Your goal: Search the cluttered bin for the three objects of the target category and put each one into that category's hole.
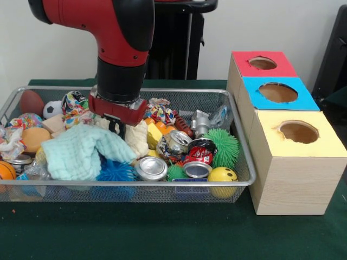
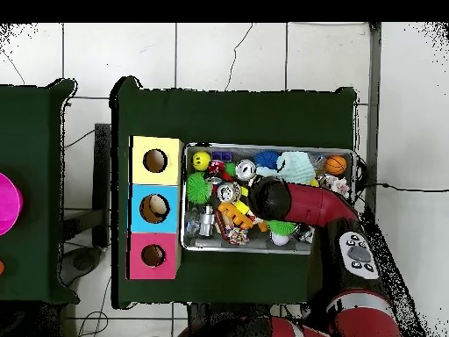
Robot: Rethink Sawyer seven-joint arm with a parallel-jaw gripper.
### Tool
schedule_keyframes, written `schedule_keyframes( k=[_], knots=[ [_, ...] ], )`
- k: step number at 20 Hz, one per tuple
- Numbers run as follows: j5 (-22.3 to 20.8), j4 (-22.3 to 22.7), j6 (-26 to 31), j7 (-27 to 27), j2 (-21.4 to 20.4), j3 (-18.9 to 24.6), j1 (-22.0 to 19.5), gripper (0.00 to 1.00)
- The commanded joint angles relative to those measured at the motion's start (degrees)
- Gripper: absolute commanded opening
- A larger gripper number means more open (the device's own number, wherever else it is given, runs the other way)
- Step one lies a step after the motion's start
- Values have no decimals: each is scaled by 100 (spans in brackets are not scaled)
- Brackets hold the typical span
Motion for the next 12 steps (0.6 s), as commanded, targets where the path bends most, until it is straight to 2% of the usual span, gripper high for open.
schedule_keyframes(
  k=[1, 5, 12],
  knots=[
    [80, 242, 704, 294, 48, 189, -19, 0],
    [294, 336, 1383, 330, -473, 156, 106, 0],
    [616, 416, 2446, 757, -1304, -43, 566, 0]
  ],
)
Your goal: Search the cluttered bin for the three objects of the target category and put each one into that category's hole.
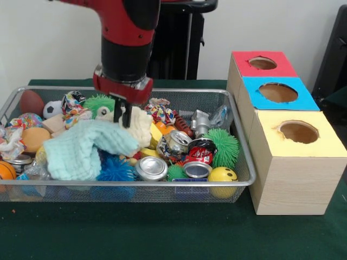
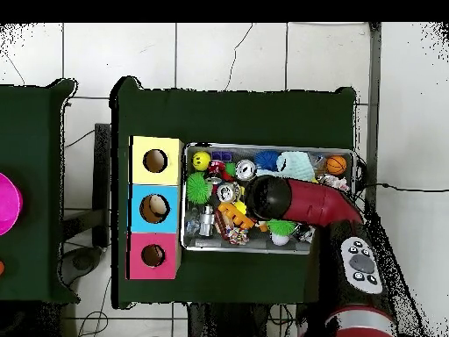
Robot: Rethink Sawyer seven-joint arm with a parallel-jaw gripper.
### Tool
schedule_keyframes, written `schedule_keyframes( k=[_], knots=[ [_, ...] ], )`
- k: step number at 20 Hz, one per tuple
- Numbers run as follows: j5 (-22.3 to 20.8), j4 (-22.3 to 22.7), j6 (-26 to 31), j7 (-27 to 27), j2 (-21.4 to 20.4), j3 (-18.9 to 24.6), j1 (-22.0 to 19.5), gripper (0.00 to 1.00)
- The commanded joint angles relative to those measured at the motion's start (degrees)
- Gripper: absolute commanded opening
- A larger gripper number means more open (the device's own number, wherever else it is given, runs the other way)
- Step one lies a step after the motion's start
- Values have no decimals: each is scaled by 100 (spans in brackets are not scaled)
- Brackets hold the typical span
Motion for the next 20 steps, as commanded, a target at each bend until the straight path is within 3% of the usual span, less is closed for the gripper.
schedule_keyframes(
  k=[1, 11, 20],
  knots=[
    [483, 317, 1468, 820, -844, -11, 447, 0],
    [783, 140, 1754, 1372, -817, -324, 1011, 0],
    [1002, 159, 1521, 1330, -636, -560, 1228, 0]
  ],
)
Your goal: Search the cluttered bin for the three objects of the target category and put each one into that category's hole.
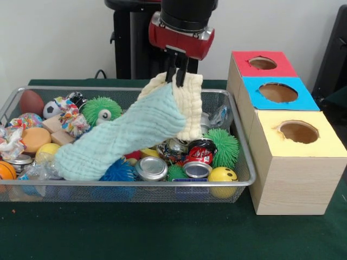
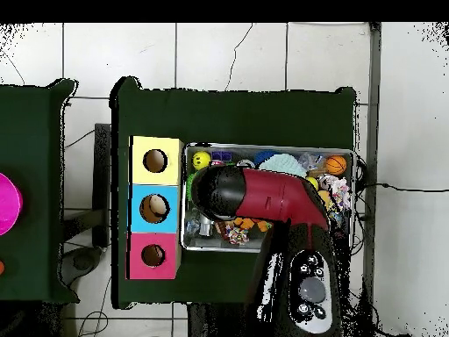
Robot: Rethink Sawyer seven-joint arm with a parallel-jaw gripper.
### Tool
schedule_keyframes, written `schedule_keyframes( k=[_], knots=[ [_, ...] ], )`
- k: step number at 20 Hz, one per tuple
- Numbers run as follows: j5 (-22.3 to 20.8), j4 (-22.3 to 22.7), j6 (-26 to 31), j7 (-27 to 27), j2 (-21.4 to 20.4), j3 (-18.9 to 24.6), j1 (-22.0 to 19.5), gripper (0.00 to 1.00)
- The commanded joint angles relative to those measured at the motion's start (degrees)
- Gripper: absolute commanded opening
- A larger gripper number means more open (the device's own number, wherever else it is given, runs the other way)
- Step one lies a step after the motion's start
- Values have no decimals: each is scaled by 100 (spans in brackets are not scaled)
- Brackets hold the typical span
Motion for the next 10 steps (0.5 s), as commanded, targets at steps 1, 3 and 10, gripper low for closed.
schedule_keyframes(
  k=[1, 3, 10],
  knots=[
    [283, 140, 387, 1326, 201, -88, 27, 0],
    [313, 132, 345, 1315, 240, -113, 47, 0],
    [408, 162, 265, 1310, 285, -192, 125, 0]
  ],
)
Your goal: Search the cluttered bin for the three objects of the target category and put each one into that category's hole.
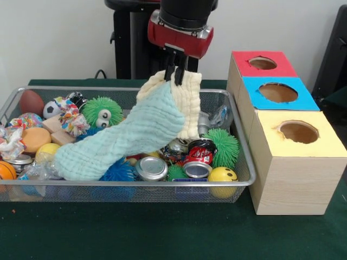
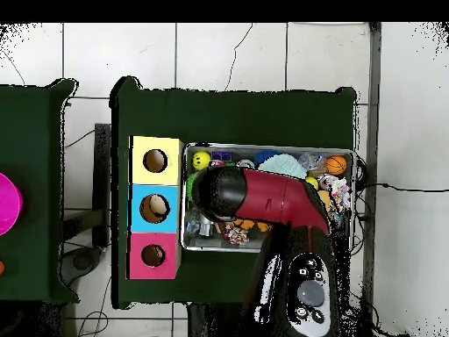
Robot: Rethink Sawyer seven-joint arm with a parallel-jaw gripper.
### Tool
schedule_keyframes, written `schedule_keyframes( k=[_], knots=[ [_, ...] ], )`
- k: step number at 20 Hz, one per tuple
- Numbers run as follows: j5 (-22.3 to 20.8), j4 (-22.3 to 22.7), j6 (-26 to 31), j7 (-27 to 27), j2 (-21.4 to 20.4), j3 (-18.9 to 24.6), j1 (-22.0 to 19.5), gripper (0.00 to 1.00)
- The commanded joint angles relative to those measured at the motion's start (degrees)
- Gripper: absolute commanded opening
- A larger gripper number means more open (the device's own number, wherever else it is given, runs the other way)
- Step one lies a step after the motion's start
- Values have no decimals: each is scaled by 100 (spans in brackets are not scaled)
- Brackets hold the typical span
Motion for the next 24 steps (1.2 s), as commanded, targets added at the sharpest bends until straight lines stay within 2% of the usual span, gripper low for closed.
schedule_keyframes(
  k=[1, 9, 15, 24],
  knots=[
    [264, 165, 257, 1308, 256, -28, 69, 0],
    [388, 245, 92, 1610, 258, -229, 311, 0],
    [741, 379, -169, 2211, 368, -443, 821, 0],
    [1169, 270, 53, 2459, 459, -676, 1252, 0]
  ],
)
